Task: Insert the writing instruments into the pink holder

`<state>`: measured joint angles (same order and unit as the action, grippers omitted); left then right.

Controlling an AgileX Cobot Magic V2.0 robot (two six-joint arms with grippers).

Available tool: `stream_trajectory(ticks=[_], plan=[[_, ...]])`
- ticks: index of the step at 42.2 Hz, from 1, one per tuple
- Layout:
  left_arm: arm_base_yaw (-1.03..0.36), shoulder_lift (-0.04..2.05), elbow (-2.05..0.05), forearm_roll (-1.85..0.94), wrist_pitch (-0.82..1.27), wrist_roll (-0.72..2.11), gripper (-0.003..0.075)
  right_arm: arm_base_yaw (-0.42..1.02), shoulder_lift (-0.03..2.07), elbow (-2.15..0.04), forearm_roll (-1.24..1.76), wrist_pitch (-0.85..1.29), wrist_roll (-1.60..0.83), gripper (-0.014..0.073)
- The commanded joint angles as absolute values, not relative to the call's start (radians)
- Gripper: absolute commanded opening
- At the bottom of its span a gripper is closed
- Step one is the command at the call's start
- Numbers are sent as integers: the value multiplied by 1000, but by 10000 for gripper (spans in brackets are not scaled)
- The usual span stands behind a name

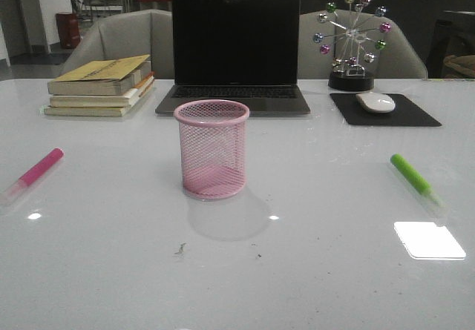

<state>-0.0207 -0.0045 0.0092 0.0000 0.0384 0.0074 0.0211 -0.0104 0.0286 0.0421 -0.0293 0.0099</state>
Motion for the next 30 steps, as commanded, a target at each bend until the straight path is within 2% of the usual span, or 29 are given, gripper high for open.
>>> stream_trajectory(ticks=[1,30], plan=[[-22,-22,9,-6,-55,0,92,18,-32,16,43,-121,0,58],[-22,-22,9,-6,-77,0,92,18,-32,15,43,-154,0,58]])
